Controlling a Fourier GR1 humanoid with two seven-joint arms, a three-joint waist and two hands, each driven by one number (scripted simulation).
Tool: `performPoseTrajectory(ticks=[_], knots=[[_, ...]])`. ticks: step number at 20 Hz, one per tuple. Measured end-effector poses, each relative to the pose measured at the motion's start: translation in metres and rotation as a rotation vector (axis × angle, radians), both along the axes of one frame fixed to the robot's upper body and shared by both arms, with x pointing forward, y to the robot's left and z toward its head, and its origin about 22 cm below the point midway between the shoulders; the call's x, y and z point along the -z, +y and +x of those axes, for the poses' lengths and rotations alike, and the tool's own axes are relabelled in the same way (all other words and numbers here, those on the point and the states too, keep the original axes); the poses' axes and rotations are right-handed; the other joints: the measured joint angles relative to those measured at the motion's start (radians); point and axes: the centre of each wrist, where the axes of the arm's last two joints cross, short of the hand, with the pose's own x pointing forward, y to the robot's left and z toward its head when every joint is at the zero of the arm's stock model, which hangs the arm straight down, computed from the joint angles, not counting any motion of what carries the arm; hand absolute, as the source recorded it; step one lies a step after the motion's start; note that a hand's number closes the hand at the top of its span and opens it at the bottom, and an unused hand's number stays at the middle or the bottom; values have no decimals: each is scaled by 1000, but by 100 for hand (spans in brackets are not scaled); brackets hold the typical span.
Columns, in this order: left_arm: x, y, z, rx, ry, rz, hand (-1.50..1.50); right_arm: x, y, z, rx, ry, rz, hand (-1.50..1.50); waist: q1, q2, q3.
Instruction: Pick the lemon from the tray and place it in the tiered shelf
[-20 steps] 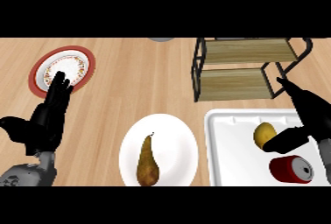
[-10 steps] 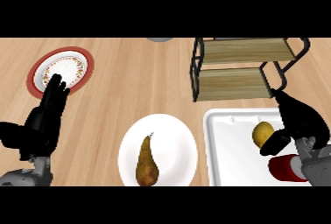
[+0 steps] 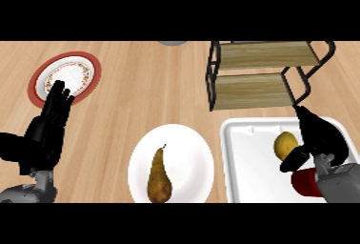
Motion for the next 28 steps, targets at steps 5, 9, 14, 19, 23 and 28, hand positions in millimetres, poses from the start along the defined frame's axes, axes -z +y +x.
performPoseTrajectory(ticks=[5, 9, 14, 19, 23, 28], knots=[[-1, 0, -1, -6, 1, -3, 0, 16, -5, -1, 7, 22, -6, -150, -1, 0, 0], [4, 2, 1, -6, -1, -6, 0, 23, -10, -4, 4, 7, 5, -150, -2, 0, 0], [2, 4, 0, -1, 0, -8, 0, 39, -13, 4, -7, -13, 18, -150, 0, 0, 0], [8, 5, -6, -1, 4, -7, 0, 48, -14, 8, -14, -16, 27, -150, 0, 0, 0], [8, 5, 1, 1, 3, -9, 0, 62, -15, 4, -9, 15, 38, 150, -2, 0, 0], [9, 2, -2, 1, 4, -10, 0, 75, -17, 7, -53, 31, 9, 150, 0, -8, -10]])
